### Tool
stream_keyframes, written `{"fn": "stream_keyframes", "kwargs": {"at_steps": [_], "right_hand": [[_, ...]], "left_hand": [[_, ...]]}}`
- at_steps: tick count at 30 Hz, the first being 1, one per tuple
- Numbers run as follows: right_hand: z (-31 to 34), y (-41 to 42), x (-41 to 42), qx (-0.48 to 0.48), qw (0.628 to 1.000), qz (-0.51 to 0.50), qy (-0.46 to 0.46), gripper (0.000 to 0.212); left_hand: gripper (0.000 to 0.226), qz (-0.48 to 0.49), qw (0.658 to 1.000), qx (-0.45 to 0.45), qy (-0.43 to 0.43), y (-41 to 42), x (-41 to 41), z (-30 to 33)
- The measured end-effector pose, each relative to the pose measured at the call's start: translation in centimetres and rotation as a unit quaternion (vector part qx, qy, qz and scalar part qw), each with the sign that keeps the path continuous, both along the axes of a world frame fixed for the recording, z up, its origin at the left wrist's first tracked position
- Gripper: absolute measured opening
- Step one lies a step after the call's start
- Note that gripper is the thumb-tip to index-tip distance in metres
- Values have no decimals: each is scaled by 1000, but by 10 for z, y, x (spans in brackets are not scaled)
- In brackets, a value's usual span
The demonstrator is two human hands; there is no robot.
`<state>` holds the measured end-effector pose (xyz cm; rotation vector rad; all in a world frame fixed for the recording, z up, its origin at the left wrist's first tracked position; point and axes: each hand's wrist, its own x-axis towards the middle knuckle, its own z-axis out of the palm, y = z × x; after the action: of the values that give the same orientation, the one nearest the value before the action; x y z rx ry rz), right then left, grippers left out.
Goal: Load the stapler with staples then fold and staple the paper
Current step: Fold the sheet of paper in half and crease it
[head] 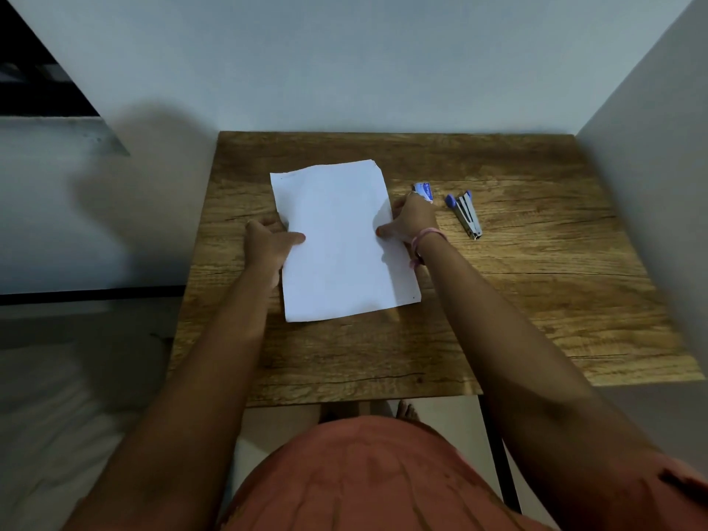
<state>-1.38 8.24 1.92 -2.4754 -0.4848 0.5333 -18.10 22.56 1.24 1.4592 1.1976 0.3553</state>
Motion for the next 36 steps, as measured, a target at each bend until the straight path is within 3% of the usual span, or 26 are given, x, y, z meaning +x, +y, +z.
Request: {"fn": "stream_keyframes", "kwargs": {"at_steps": [2, 5, 9, 12, 13, 16, 20, 23, 26, 32, 36], "right_hand": [[1, -2, -1, 10, 1000, -5, 17, 51], [0, -6, -2, 44, 997, -18, 60, 54], [-1, -11, 0, 68, 991, -37, 112, 48], [2, -14, -1, 84, 986, -64, 131, 13], [3, -15, 0, 103, 980, -85, 144, 12], [11, -18, 5, 204, 934, -156, 249, 16], [28, -21, 13, 345, 839, -184, 378, 4], [41, -21, 15, 365, 843, -179, 353, 8], [56, -19, 12, 375, 858, -167, 308, 15], [85, -13, 13, 455, 848, -114, 246, 25], [99, -18, 18, 499, 842, -53, 199, 26]], "left_hand": [[59, 5, 995, -85, -45, 5, -4, 1], [36, -7, 987, -137, -81, 11, -11, 0], [22, -10, 993, -102, -66, 16, -16, -4], [16, -27, 996, -66, -49, 17, -19, -5], [20, -30, 997, -53, -45, 17, -20, -4], [33, -43, 998, -27, -44, 21, -23, 3], [21, -79, 994, -53, -50, 30, -21, 20], [13, -86, 977, -162, -112, 33, -17, 35], [10, -86, 963, -191, -167, 31, -10, 50], [12, -77, 962, -63, -254, 28, 1, 77], [30, -85, 956, 39, -277, 28, 0, 84]]}}
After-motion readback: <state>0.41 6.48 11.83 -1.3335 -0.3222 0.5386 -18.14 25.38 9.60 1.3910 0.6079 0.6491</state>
